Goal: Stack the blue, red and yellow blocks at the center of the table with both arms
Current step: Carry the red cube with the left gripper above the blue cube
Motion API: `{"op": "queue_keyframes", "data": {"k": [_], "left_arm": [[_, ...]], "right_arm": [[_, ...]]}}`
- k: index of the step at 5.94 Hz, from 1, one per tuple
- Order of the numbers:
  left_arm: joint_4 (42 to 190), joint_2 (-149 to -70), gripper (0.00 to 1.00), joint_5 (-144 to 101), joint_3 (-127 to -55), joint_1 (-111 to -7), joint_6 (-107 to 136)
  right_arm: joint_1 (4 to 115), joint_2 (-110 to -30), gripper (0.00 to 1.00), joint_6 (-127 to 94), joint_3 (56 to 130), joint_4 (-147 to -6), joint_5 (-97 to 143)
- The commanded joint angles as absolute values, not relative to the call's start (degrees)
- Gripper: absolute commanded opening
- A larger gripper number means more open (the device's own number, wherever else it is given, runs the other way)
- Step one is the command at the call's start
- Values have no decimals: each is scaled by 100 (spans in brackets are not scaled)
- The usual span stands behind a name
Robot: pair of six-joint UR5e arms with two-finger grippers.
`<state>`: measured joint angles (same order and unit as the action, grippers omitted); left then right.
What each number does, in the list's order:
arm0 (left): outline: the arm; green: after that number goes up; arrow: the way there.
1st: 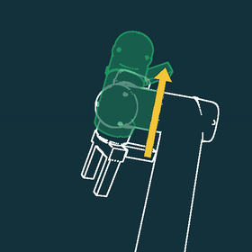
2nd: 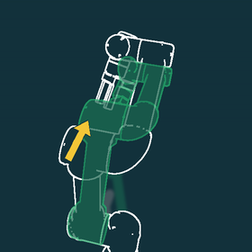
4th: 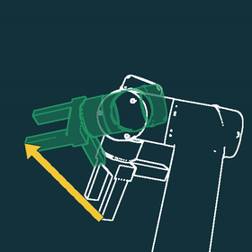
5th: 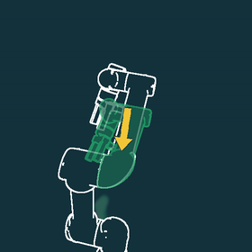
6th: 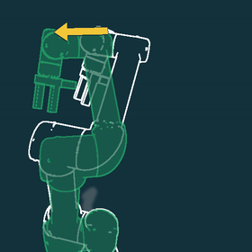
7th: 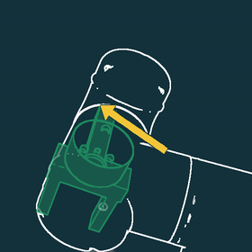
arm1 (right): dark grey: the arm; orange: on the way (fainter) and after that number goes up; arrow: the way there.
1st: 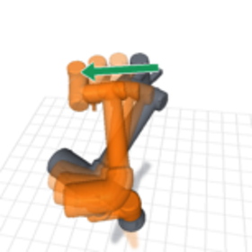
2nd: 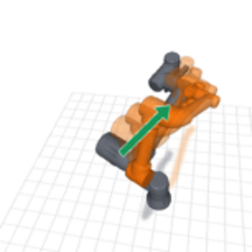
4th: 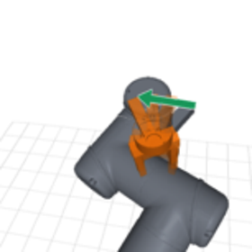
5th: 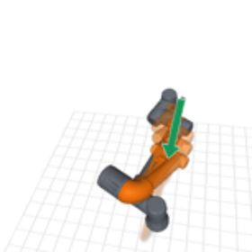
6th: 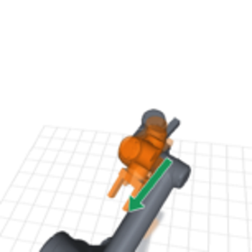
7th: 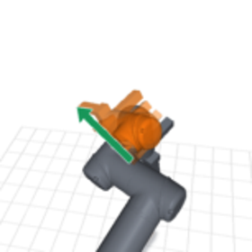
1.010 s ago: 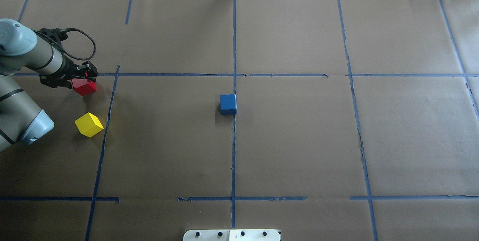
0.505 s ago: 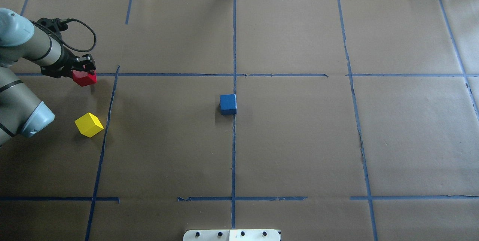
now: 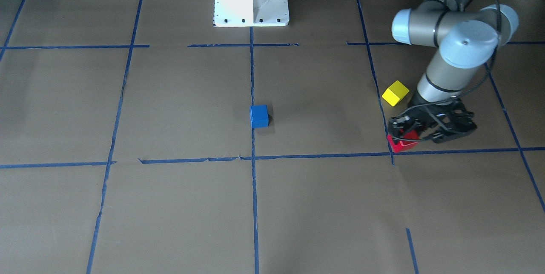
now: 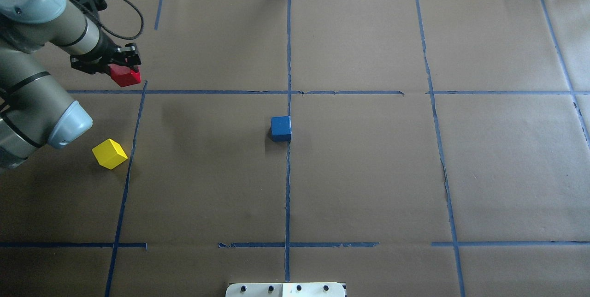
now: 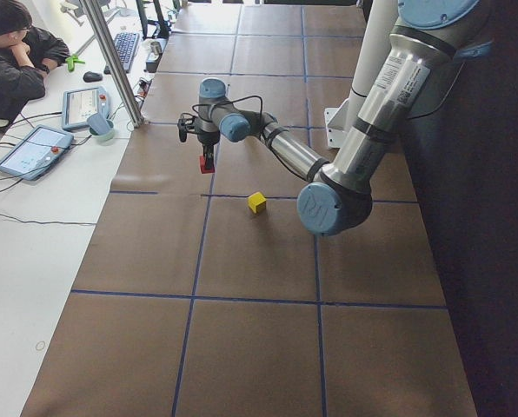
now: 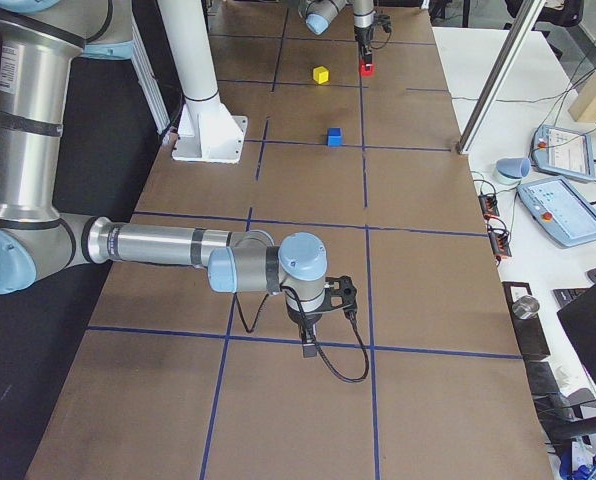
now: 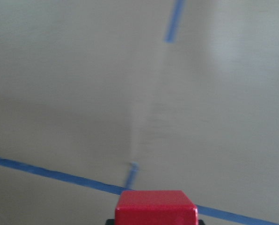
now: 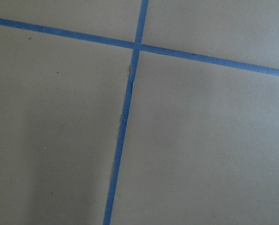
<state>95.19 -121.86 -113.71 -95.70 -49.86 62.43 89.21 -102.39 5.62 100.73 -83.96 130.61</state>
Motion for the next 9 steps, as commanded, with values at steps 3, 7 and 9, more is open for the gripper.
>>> {"op": "queue_keyframes", "data": {"k": [3,7,9], "left_arm": [[8878,-13603,0,-10979,-9257,-3844,6670],[8886,-14062,0,-10240,-8614,-3121,7400],[8886,-14063,0,-10239,-8569,-3041,7418]], "right_arm": [[8921,-10239,100,545,10063,-8411,13061],[8921,-10239,100,545,10055,-8411,13061],[8921,-10239,100,562,9993,-8411,13052]]}}
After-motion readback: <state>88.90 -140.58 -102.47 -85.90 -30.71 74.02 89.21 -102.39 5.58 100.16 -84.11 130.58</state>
